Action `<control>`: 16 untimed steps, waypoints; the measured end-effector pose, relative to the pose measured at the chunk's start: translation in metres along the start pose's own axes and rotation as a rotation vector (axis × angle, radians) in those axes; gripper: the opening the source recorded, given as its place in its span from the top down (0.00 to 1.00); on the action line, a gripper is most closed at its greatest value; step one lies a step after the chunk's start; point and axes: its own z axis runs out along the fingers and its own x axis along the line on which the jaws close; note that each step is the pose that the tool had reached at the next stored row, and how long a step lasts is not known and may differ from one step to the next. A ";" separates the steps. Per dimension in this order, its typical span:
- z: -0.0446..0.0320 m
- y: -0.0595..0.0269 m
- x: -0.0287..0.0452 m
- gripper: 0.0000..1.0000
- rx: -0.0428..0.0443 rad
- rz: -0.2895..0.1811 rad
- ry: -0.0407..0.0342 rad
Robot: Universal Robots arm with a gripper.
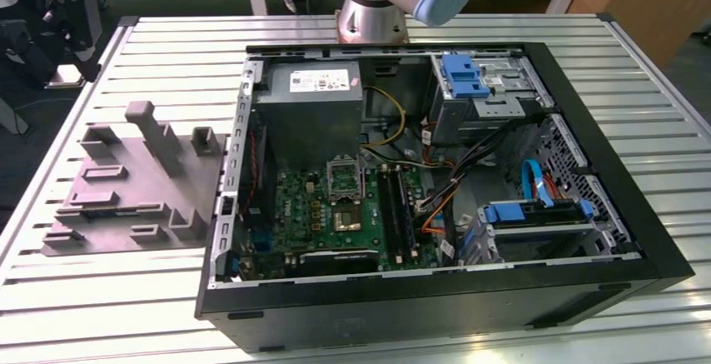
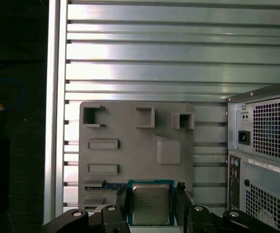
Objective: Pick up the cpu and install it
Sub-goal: 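Pick up the cpu and move it towards the insertion slot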
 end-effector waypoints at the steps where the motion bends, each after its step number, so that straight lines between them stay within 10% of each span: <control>1: 0.0000 0.0000 -0.0005 0.53 0.0000 0.000 0.0000; 16: 0.0002 0.0000 -0.0087 0.53 0.0000 0.000 0.0000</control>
